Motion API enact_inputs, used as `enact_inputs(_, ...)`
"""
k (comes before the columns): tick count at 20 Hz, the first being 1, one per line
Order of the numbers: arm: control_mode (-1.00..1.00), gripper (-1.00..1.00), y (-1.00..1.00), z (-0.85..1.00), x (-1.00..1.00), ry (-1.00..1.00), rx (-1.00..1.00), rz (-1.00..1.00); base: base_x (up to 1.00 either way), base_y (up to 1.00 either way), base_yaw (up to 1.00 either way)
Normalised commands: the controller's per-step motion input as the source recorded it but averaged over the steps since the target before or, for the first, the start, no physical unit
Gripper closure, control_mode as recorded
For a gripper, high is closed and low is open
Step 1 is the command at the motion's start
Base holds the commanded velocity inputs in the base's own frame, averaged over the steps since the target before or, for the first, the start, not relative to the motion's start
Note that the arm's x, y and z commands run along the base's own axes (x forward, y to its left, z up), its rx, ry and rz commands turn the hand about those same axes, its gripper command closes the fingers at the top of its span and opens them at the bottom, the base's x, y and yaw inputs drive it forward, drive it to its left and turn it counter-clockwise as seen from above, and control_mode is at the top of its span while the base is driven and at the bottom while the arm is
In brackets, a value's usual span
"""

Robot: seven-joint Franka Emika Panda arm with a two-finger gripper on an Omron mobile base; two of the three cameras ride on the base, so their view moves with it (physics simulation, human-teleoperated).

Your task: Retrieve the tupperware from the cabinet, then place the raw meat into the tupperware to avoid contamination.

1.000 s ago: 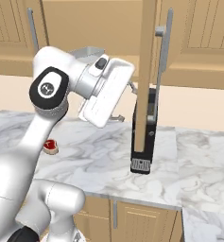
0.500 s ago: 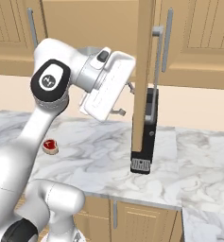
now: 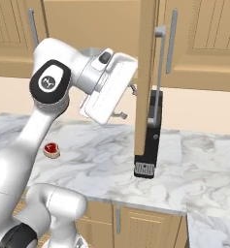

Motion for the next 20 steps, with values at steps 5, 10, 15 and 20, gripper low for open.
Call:
enact_inputs(5, -1.0, -1.0, 0.0, -0.05, 0.0, 0.0, 0.0, 0.06, 0.0, 0.0, 0.0)
enact_inputs(10, -1.0, -1.0, 0.19, -0.06, 0.0, 0.03, 0.02, 0.08, 0.0, 0.0, 0.0)
enact_inputs(15, -1.0, -1.0, 0.35, 0.0, 0.0, 0.04, 0.08, 0.08, 0.0, 0.0, 0.0)
enact_inputs(20, -1.0, -1.0, 0.44, 0.0, 0.0, 0.07, 0.12, 0.1, 0.0, 0.0, 0.0)
